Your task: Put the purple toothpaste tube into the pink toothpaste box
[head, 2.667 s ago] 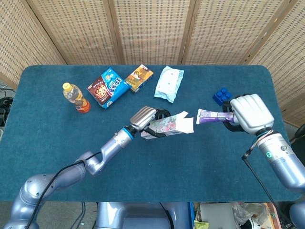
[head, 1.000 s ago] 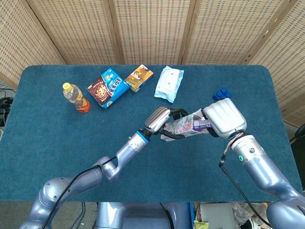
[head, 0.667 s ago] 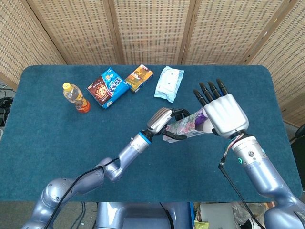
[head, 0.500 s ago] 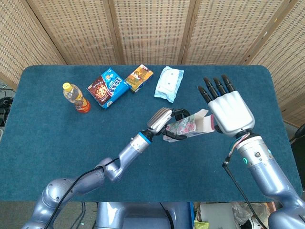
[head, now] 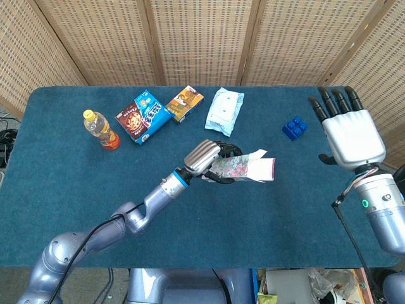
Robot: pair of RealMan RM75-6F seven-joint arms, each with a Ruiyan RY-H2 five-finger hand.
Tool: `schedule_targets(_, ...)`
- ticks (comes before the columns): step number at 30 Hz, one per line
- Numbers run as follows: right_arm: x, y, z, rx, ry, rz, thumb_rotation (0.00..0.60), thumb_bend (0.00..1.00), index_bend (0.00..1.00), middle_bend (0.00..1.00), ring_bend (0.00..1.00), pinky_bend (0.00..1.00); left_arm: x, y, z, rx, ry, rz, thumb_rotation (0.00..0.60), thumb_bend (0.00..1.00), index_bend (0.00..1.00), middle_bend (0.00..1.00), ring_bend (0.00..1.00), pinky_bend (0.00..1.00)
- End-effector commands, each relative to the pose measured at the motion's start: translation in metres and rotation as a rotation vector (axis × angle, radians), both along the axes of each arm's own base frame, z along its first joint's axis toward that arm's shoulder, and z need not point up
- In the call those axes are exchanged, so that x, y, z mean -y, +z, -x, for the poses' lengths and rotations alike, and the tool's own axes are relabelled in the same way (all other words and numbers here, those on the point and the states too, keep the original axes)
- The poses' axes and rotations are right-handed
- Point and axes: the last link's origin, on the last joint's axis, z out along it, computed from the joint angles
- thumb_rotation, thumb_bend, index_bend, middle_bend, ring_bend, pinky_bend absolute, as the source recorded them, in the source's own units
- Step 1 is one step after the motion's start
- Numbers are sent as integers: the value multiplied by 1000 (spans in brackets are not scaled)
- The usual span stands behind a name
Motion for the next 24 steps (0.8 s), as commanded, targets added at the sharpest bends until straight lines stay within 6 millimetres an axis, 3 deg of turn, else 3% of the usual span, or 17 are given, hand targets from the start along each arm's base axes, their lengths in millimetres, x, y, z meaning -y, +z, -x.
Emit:
schedule_targets(1, 4, -4, 44, 18, -28, 0, 600, 0, 0, 0, 0, 0, -1, 13, 23, -110, -50, -53, 600, 318, 614, 567, 513, 486)
schedule_targets(2, 4, -5, 56, 20, -27, 1, 600, 0, 0, 0, 0, 0, -1, 17, 30, -140, -61, -66, 600, 318, 614, 567, 513, 486)
schedule_targets(4, 1, -15, 100, 15, -59, -11, 600, 0, 0, 0, 0, 0, -3, 28, 60, -295, -90, -105, 600, 318, 614, 567, 513, 486)
schedule_targets(6, -2, -24, 125, 32, -35, -20, 600, 0, 0, 0, 0, 0, -1, 39, 76, -377, -100, -115, 600, 318, 614, 567, 513, 486)
schedule_targets(11, -12, -45, 168, 58, -22, -46, 600, 0, 0, 0, 0, 0, 5, 50, 111, -529, -51, -125, 600, 318, 614, 567, 513, 486)
schedule_targets(21, -39, -75, 204, 89, 14, -64, 600, 0, 0, 0, 0, 0, 19, 40, 138, -586, 1, -110, 600, 318, 614, 563, 506, 486)
schedule_targets(24, -47, -80, 210, 95, 15, -72, 600, 0, 0, 0, 0, 0, 21, 34, 143, -600, 13, -88, 600, 317, 586, 476, 408, 469)
